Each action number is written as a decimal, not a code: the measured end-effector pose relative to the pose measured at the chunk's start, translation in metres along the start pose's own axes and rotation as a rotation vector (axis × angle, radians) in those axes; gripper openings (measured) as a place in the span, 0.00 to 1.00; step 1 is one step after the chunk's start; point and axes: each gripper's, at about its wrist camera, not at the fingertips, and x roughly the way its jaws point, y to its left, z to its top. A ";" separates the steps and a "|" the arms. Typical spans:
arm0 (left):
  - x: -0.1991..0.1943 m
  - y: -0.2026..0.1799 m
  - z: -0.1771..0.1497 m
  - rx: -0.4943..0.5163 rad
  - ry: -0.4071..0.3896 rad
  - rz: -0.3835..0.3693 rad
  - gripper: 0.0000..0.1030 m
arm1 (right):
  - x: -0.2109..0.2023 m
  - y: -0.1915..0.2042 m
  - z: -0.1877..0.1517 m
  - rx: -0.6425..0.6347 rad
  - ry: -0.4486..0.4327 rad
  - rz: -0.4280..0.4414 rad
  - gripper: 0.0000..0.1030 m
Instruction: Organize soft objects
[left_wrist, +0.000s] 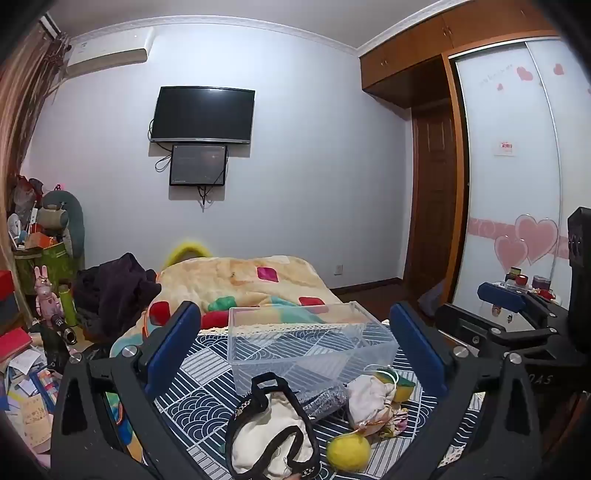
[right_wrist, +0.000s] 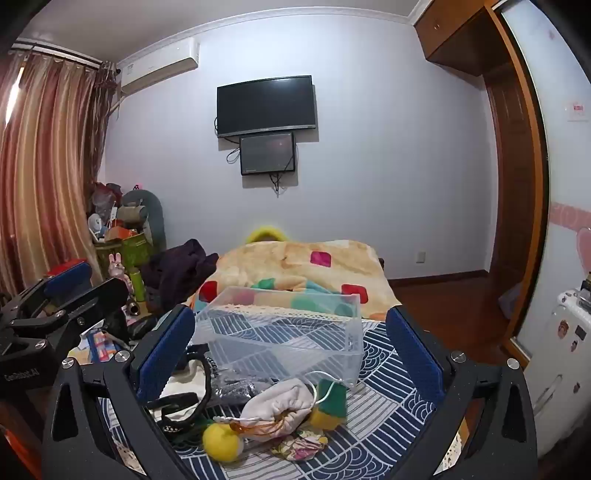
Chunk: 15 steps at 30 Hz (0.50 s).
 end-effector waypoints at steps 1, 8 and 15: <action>0.000 -0.001 0.000 0.002 -0.001 0.004 1.00 | 0.000 0.000 0.000 0.000 -0.001 0.001 1.00; -0.002 -0.001 -0.004 -0.013 0.002 -0.010 1.00 | 0.000 0.000 0.000 0.002 0.006 0.000 1.00; 0.001 0.007 -0.001 -0.031 0.009 -0.013 1.00 | -0.003 -0.002 0.002 0.010 0.002 -0.002 1.00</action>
